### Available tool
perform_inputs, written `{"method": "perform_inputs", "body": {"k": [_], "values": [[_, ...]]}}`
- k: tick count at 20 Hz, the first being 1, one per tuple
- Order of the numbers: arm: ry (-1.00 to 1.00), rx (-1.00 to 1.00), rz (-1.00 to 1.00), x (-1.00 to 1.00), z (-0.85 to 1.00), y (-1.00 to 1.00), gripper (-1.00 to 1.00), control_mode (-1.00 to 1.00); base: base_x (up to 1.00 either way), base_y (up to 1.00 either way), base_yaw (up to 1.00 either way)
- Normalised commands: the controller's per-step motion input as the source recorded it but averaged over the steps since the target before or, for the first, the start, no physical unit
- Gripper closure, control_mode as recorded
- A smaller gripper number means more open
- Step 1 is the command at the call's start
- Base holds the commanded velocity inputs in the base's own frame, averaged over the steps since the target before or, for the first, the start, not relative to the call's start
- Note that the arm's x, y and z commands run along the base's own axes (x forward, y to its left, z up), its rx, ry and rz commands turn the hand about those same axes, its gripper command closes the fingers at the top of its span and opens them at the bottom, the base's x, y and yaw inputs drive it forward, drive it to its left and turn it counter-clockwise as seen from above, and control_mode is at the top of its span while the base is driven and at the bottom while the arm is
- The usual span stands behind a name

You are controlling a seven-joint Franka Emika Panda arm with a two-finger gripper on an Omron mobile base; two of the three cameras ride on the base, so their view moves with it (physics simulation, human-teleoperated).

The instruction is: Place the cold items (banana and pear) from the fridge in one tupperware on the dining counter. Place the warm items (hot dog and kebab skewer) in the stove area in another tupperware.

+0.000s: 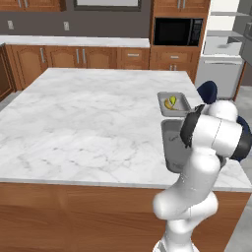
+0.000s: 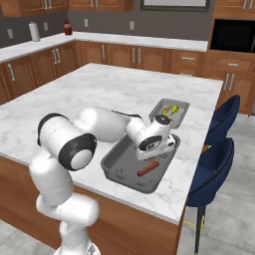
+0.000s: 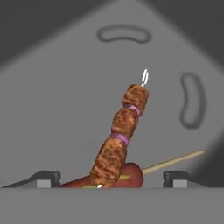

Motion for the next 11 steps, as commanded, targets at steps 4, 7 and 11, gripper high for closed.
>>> {"method": "perform_inputs", "body": {"k": [4,7,11], "values": [[-0.08,-0.01,0.0,-0.47,1.0,0.41,-1.0,-1.0,0.0,0.0,0.0],[-0.01,-0.11,0.01,-0.55,1.0,0.42,-1.0,-1.0,0.0,0.0,0.0],[-0.03,-0.32,0.02,-0.97,1.0,0.52,-1.0,-1.0,0.0,0.0,0.0]]}}
